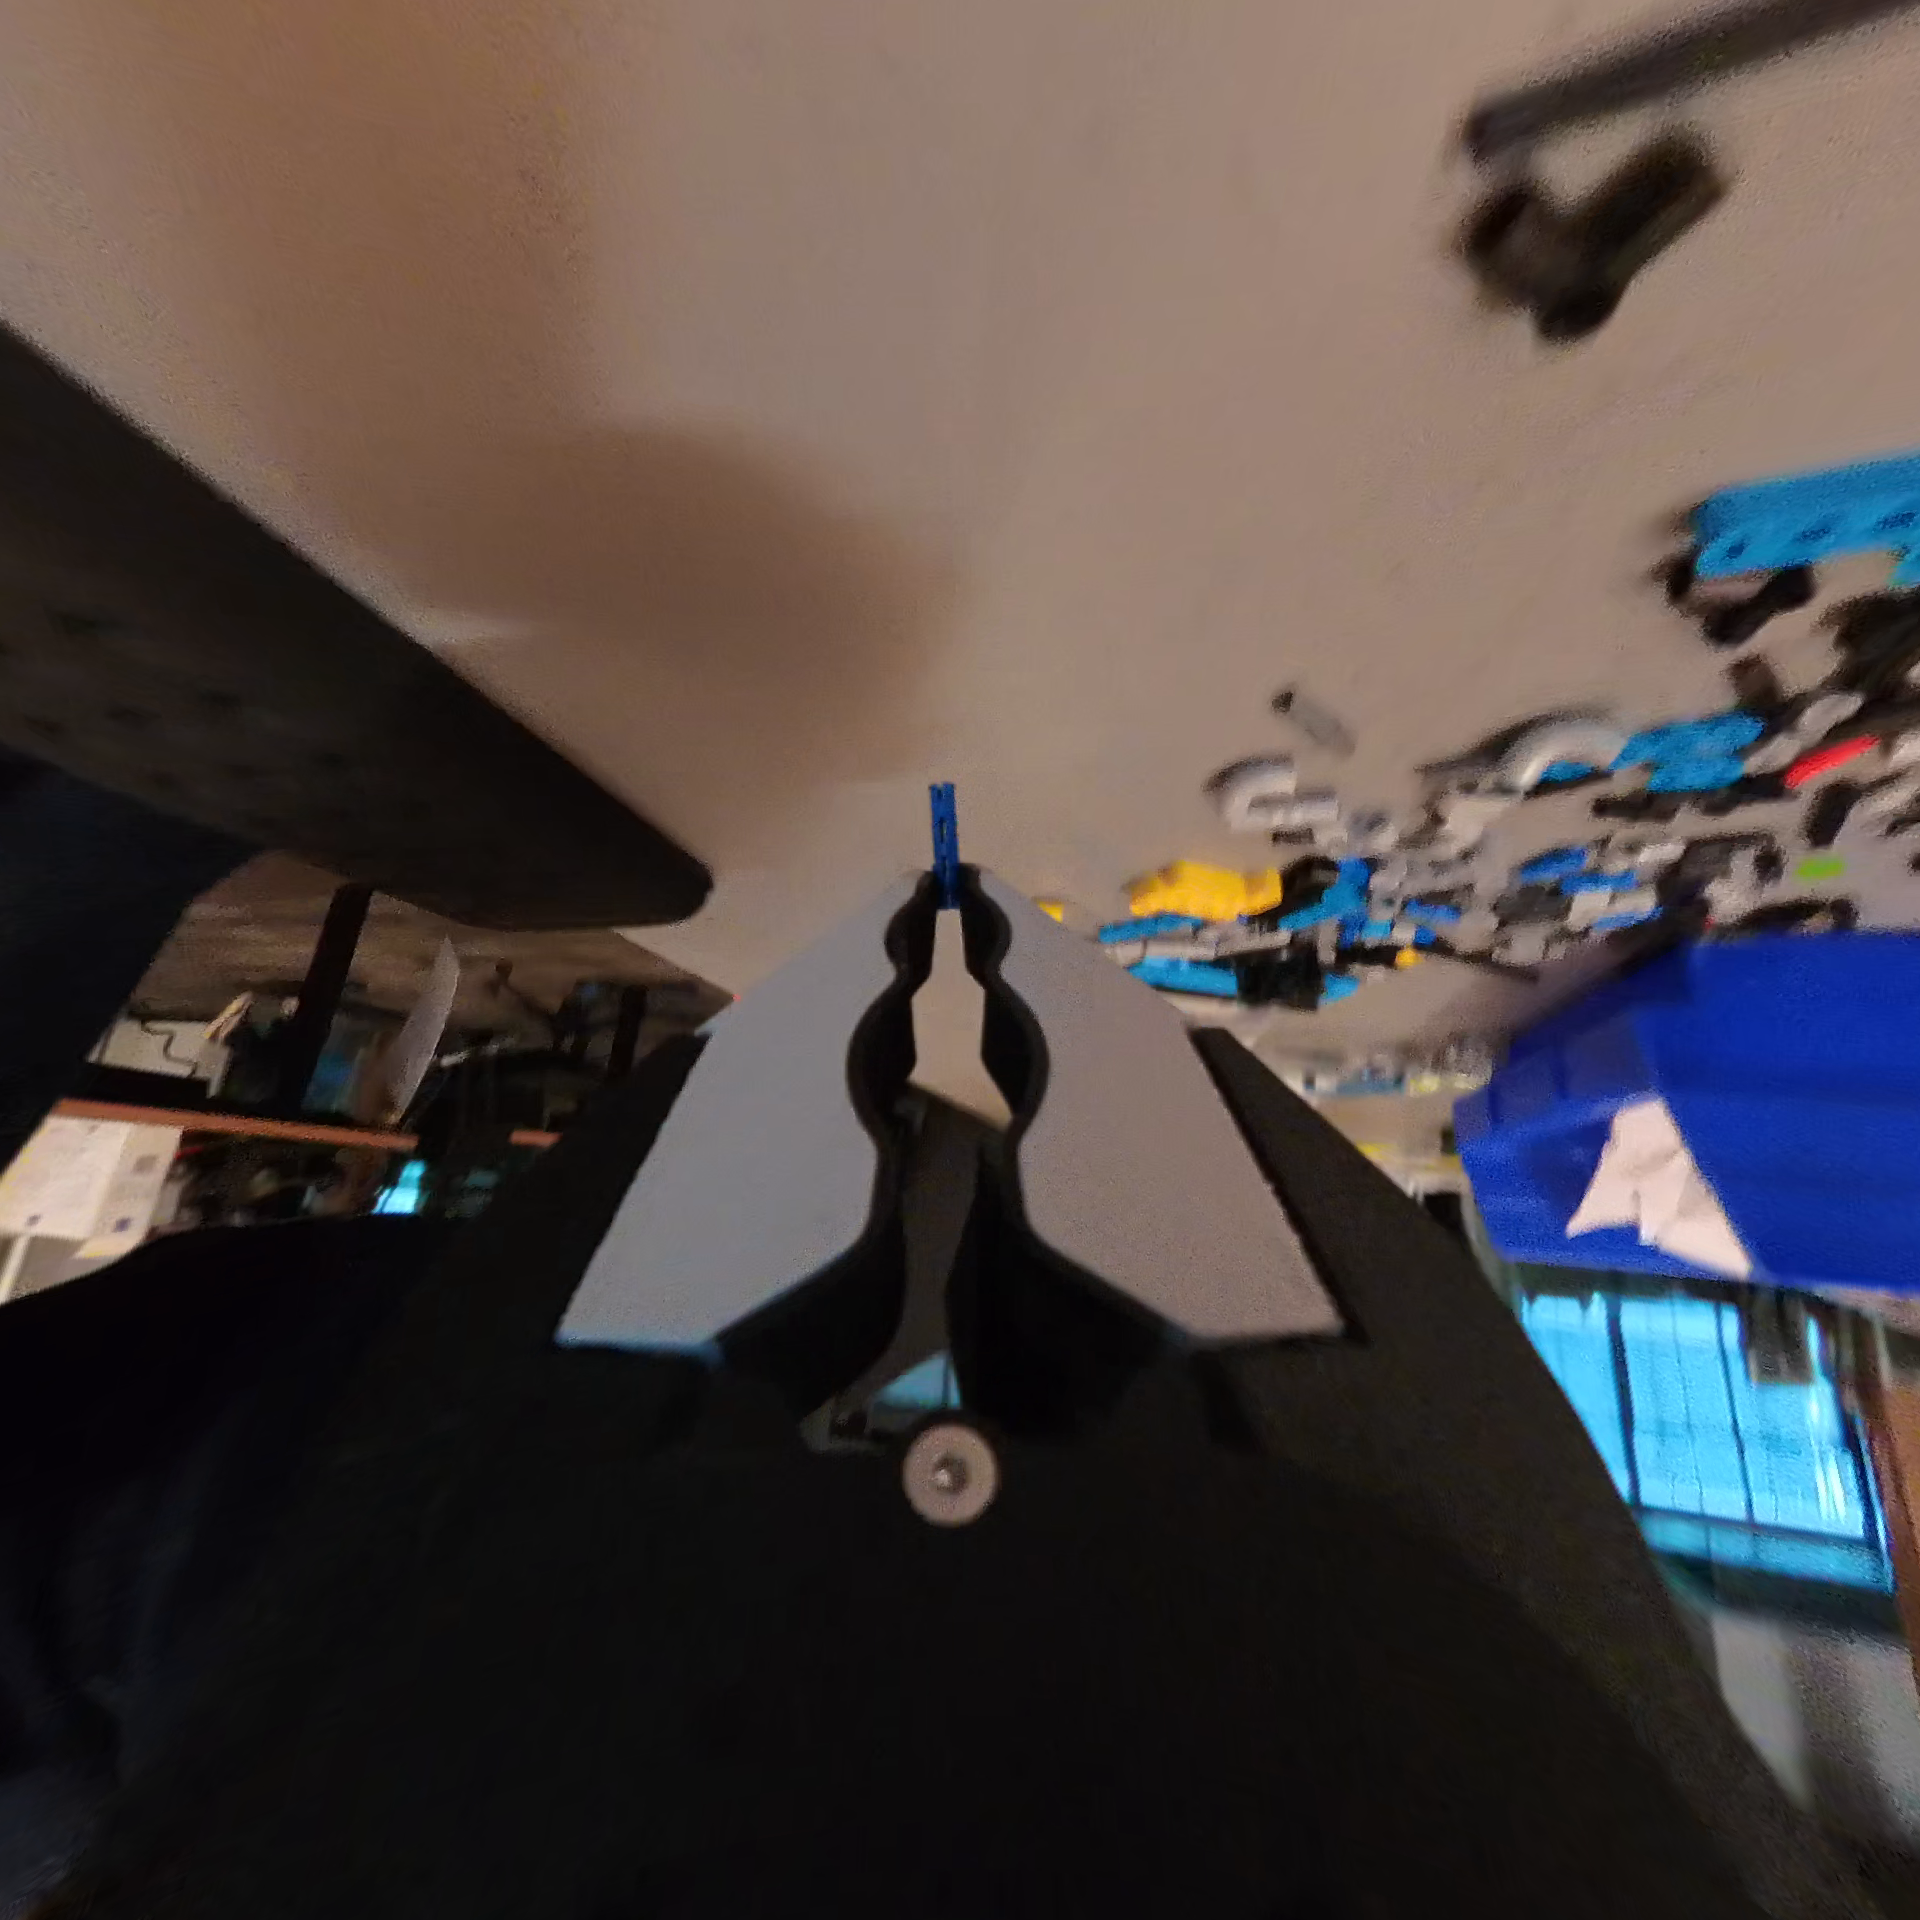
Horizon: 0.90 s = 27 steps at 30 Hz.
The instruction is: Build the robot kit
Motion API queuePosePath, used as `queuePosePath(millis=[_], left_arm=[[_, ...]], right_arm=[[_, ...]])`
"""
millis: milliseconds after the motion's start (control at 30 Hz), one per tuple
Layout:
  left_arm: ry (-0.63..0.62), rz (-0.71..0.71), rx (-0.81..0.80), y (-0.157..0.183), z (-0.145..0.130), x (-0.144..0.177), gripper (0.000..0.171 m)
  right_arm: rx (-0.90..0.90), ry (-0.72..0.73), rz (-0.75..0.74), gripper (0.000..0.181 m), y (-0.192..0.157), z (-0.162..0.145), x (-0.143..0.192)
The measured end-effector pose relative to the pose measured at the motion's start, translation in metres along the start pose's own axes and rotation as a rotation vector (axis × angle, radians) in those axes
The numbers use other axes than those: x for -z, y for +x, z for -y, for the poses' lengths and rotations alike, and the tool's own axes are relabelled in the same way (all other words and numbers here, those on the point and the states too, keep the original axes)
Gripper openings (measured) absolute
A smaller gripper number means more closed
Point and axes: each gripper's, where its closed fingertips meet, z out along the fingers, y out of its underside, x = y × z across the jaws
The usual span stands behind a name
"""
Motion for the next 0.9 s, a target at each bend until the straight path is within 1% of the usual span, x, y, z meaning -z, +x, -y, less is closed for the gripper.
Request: queuePosePath(millis=[100, 167, 367, 500, 900], left_arm=[[0.004, -0.004, 0.002, 0.001, 0.0, 0.001, 0.007], [0.005, -0.003, 0.003, 0.001, 0.001, 0.001, 0.007], [0.002, -0.005, 0.007, 0.0, 0.0, 0.001, 0.007], [-0.004, -0.005, 0.005, 0.001, -0.001, 0.0, 0.007], [-0.013, -0.008, -0.007, 0.002, -0.003, -0.001, 0.007]], right_arm=[[-0.085, -0.12, 0.012, 0.003, 0.004, -0.013, -0.017], [-0.104, -0.155, 0.003, 0.004, 0.008, -0.015, -0.022], [-0.166, -0.191, -0.024, 0.004, 0.019, -0.013, -0.029], [-0.157, -0.179, -0.026, 0.004, 0.02, -0.008, -0.03], [-0.127, -0.206, -0.022, 0.004, 0.019, -0.005, -0.031]])
